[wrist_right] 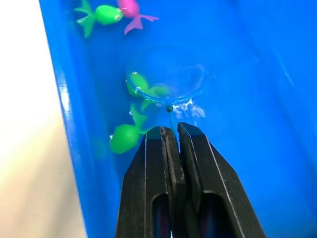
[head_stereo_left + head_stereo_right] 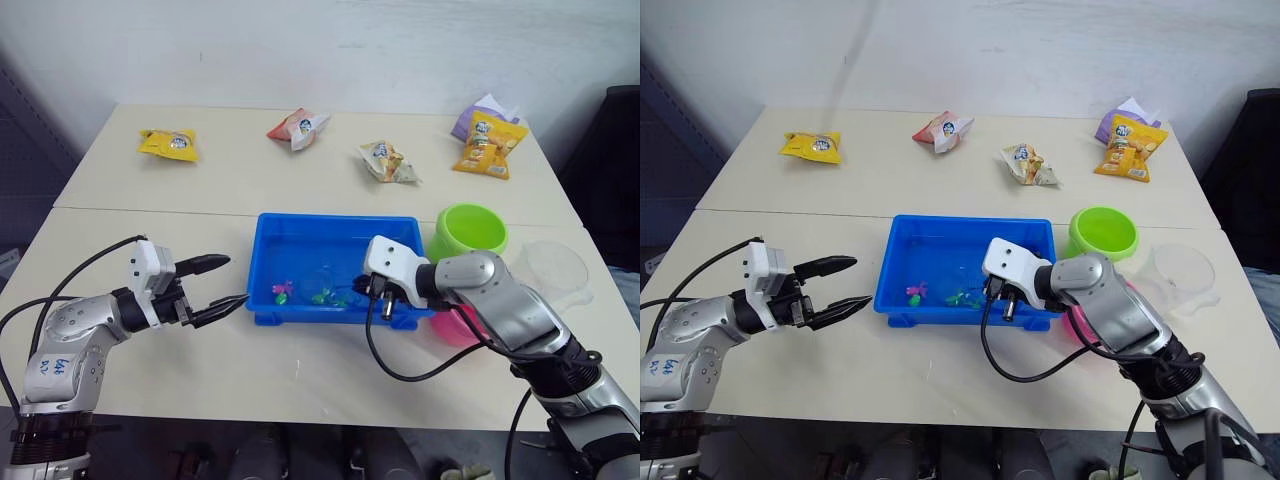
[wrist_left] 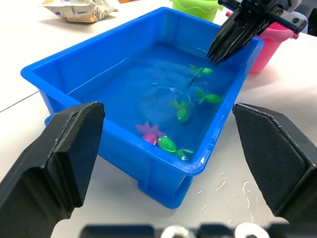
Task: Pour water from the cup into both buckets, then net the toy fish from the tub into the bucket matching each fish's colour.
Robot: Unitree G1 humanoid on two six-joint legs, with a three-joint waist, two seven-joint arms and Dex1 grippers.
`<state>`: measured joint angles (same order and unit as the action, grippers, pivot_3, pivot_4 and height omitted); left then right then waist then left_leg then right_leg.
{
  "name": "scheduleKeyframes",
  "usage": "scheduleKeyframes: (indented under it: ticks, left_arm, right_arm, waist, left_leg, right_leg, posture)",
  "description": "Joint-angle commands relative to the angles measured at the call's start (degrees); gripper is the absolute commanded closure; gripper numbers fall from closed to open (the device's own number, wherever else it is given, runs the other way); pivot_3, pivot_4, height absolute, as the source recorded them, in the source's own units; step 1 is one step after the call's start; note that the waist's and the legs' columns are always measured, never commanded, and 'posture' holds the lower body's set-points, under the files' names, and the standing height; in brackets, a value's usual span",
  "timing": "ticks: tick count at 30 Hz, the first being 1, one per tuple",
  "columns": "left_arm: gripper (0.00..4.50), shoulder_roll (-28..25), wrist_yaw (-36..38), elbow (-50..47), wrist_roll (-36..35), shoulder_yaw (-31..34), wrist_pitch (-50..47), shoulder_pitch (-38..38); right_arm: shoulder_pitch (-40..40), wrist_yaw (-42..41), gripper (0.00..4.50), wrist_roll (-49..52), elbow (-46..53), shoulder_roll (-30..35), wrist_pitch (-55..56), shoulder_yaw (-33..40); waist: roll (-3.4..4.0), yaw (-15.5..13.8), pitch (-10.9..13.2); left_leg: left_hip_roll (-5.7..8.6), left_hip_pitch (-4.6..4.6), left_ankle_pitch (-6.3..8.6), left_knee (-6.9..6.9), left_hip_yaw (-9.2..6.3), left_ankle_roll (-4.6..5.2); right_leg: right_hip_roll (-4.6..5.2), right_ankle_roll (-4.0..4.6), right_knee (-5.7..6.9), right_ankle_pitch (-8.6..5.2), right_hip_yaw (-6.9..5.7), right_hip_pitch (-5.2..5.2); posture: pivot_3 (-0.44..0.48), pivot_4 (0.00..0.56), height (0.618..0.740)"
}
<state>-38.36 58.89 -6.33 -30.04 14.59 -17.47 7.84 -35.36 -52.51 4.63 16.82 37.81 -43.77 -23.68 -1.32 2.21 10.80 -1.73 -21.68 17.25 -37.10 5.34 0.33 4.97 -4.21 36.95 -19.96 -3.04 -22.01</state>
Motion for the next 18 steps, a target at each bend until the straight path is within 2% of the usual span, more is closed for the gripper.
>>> scheduleKeyframes:
  ticks: [1,11,18]
  left_arm:
    - [0.04,-0.6,0.1,-2.1,-1.4,0.9,0.0,-0.5]
    - [0.04,-0.5,0.4,-1.4,-1.3,1.0,0.4,-0.6]
    - [0.04,-0.5,0.5,-1.0,-1.1,1.3,0.9,-0.9]
  right_arm:
    - [-2.2,-1.0,4.5,-0.4,1.3,-0.3,0.9,-0.6]
    - [-6.0,-0.2,4.5,-1.5,-4.0,-6.1,2.8,-3.4]
    - [-4.7,3.3,4.5,-2.0,-7.3,-9.7,6.2,-1.0]
  waist:
    - [0.0,0.0,0.0]
    - [0.0,0.0,0.0]
    - [0.0,0.0,0.0]
  left_leg:
    - [0.0,0.0,0.0,0.0,0.0,0.0]
    - [0.0,0.0,0.0,0.0,0.0,0.0]
    - [0.0,-0.02,0.0,0.0,0.0,-0.01]
  right_leg:
    - [0.0,0.0,0.0,0.0,0.0,0.0]
    - [0.0,0.0,0.0,0.0,0.0,-0.01]
    - [0.0,0.0,0.03,0.0,-0.01,-0.04]
  posture:
    - [0.0,0.15,0.738]
    - [0.0,0.15,0.738]
    - [0.0,0.15,0.738]
